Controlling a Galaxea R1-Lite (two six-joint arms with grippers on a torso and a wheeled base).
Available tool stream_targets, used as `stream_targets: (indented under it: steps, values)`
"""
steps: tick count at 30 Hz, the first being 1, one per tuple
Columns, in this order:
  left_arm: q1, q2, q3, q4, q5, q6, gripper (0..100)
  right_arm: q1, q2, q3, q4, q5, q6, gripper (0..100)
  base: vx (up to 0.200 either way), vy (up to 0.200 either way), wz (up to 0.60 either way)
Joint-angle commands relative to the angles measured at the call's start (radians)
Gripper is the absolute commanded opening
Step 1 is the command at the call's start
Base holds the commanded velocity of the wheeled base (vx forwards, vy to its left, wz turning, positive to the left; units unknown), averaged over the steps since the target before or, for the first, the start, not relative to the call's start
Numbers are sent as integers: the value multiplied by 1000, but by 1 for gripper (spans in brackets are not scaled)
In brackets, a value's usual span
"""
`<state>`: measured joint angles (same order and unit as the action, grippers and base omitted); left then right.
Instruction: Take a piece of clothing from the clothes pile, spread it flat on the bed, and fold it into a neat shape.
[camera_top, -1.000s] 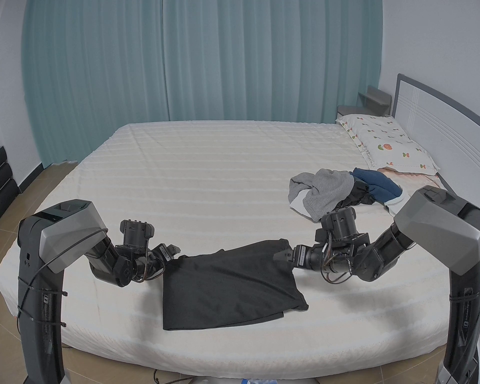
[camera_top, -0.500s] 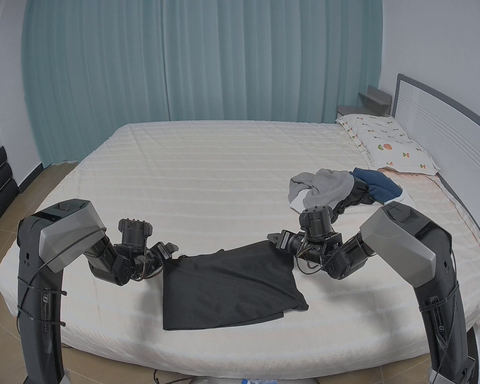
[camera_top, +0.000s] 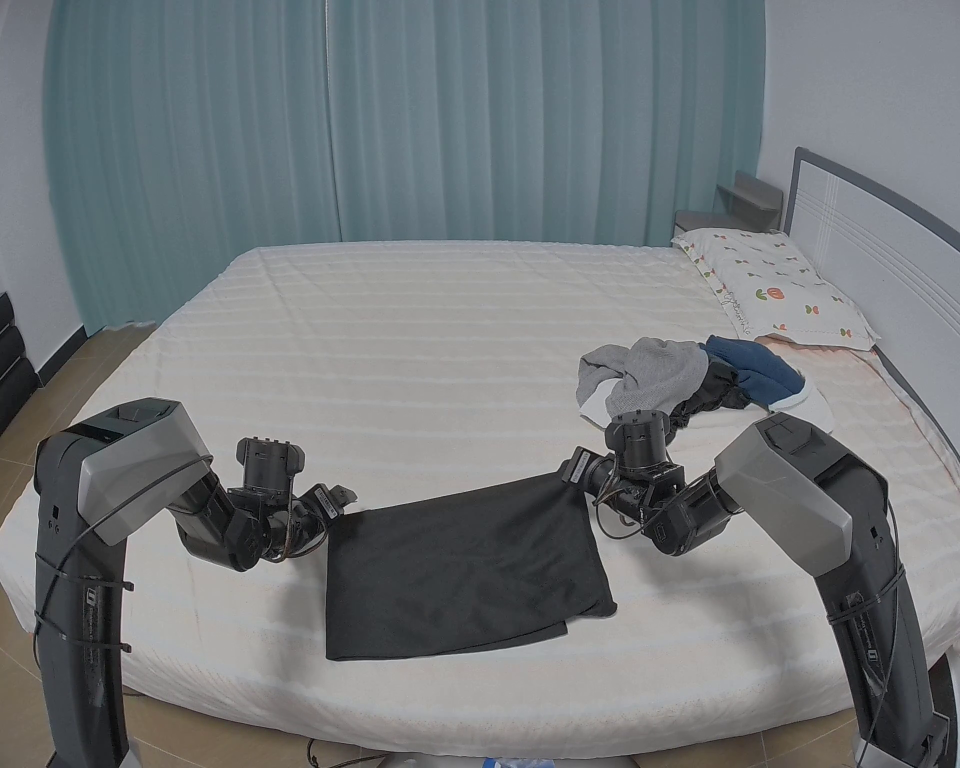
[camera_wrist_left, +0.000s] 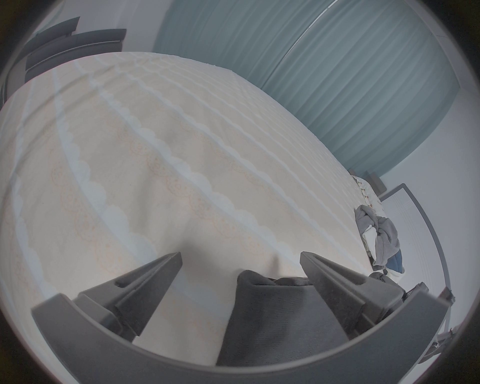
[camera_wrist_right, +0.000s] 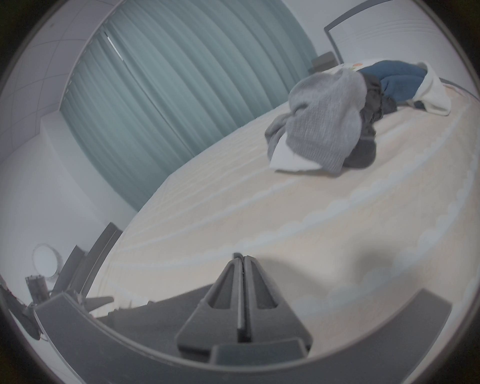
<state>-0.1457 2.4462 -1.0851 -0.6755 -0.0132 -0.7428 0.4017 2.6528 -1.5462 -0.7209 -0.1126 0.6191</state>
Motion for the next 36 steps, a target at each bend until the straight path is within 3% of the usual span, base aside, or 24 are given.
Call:
stream_targets:
  steps: [1,14,15,21,24,30,33,34,36]
  values:
    - [0,2,1,-1,1,0,100,-15,18,-20,-11,-15,1,0,0,0,0]
    - [0,2,1,-1,4,5,100,-14,32,-8,-15,-21,1,0,0,0,0]
    - [0,2,2,-2,4,6,100,-14,32,-8,-15,-21,1,100,0,0,0]
    - [-3,1,5,-2,2,6,100,-23,-22,83,-31,-19,-16,100,0,0,0]
    - [-3,-1,7,-2,1,5,100,-34,-136,271,-34,16,-45,100,0,0,0]
    - [-6,1,8,-1,2,3,100,-49,-350,591,-28,240,-122,100,0,0,0]
    - [-5,1,7,-1,1,2,100,-50,-372,617,-23,266,-124,100,0,0,0]
    - [-2,5,4,-1,-2,2,100,-50,-425,683,3,349,-124,100,0,0,0]
    - [-3,7,5,-1,-1,0,100,-47,-441,707,51,410,-125,100,0,0,0]
